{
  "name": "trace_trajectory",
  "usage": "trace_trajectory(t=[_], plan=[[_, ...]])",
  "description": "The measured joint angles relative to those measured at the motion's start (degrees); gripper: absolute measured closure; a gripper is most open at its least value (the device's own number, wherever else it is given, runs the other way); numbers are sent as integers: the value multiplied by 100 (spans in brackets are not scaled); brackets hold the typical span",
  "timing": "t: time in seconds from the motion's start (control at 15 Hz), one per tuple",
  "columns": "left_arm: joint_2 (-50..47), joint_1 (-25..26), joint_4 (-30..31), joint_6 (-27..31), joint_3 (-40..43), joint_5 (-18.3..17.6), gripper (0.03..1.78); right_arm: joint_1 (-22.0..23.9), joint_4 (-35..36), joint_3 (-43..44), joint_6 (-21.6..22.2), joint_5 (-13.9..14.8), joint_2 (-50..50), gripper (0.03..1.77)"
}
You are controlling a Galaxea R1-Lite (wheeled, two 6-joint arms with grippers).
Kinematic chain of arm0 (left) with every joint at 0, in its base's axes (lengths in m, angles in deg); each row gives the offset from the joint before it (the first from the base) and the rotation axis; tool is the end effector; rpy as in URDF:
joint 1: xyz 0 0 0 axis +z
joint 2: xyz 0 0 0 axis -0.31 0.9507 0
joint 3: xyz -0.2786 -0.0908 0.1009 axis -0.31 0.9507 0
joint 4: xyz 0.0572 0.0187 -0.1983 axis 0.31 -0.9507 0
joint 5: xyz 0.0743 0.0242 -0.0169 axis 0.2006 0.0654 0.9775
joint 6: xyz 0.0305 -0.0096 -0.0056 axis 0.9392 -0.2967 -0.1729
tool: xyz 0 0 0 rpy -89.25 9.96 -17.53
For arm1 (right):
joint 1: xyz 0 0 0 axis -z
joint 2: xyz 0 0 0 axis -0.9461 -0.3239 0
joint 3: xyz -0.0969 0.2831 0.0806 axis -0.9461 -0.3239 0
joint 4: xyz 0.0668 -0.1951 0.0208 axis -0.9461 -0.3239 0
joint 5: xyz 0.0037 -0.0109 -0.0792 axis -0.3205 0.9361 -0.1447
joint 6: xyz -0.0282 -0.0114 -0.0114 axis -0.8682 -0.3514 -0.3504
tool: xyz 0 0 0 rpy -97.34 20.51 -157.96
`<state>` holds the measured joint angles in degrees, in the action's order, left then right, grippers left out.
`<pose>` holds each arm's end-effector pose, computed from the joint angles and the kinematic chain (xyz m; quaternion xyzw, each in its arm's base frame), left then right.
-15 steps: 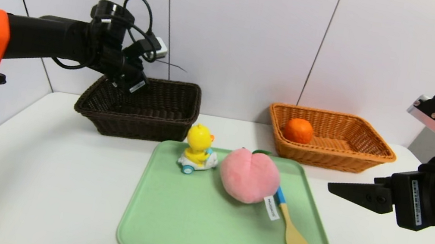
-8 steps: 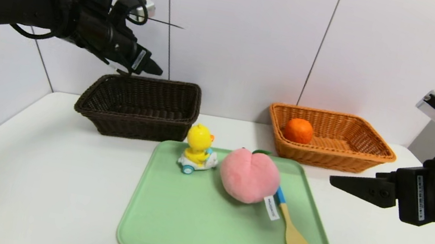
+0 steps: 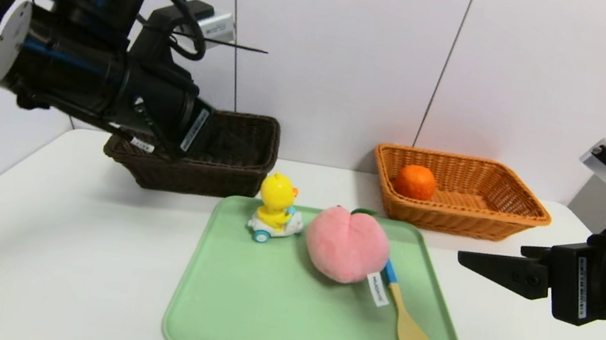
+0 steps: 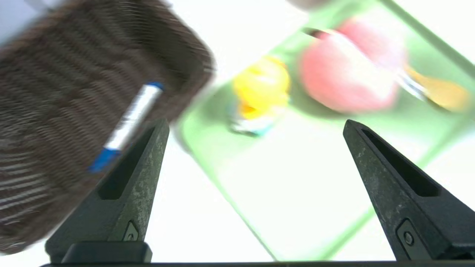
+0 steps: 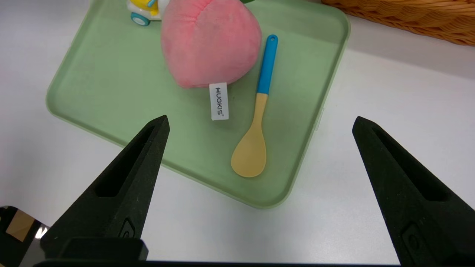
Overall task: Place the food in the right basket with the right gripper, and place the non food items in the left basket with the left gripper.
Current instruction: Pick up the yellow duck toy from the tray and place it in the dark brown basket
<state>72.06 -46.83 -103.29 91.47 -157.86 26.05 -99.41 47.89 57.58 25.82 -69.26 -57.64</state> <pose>0.2652 -0.1512 0.2999 0.1179 0.2261 -0.3316 0.9083 0.1827 0.0984 0.2537 0.0066 0.3008 0.2095 0.9304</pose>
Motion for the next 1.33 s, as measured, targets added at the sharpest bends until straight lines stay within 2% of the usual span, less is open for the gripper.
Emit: trace_trajectory(t=[0.2,0.33,0.47,0.6,0.73,1.0,1.33], plan=[[-621,-386,645,222,1320,-658,14,2,2,-9,-15,0,18,10],[-912,-483,1061,356,2096,-1154,14,4,4,-13,-20,-5,18,10],[-1042,-524,1670,395,2773,-1460,13,4,2,-20,-21,-21,13,10],[-995,-535,2493,434,3318,-1558,12,0,0,-20,-30,-22,9,10],[-866,-542,3066,491,3652,-1577,12,0,2,-33,-32,-22,11,10],[-606,-518,3245,908,4008,-1543,12,0,2,-61,-28,-22,18,10],[286,-140,4434,924,4088,-1629,12,-11,0,-96,-32,-16,40,10]])
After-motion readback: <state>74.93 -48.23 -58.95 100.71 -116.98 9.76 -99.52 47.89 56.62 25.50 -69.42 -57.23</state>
